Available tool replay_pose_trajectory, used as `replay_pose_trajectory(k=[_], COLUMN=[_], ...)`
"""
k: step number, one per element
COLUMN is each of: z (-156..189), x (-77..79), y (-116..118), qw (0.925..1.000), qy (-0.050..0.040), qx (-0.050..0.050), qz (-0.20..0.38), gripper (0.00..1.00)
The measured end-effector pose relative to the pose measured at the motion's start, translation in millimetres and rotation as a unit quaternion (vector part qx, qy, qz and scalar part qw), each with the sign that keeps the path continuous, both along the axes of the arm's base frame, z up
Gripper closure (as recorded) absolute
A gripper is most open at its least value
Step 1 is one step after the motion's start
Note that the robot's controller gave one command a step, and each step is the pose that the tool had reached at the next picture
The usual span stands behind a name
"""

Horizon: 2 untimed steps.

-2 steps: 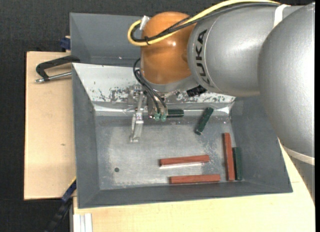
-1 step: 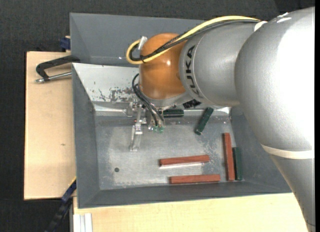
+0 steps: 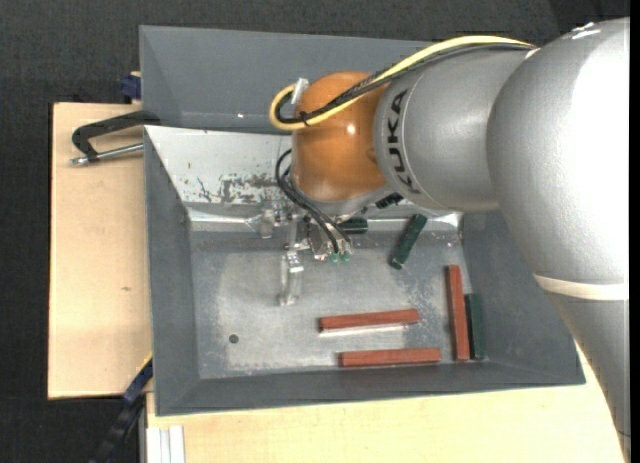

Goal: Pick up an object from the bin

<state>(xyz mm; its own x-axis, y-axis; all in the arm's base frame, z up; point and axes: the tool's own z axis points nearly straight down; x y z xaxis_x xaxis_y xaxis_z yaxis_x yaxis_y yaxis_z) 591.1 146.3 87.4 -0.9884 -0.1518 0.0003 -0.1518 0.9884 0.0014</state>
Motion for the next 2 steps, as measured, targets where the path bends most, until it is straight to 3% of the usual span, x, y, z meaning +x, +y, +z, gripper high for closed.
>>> replay_pose_trajectory(k=[1, 2], z=[-13.4, 33.4], x=[5.5, 5.9], y=[-36.3, -46.0], qw=[0.9992, 1.0000], qy=[-0.0012, -0.0010], qx=[0.000, 0.000], qz=[0.041, -0.001], gripper=[0.00, 0.00])
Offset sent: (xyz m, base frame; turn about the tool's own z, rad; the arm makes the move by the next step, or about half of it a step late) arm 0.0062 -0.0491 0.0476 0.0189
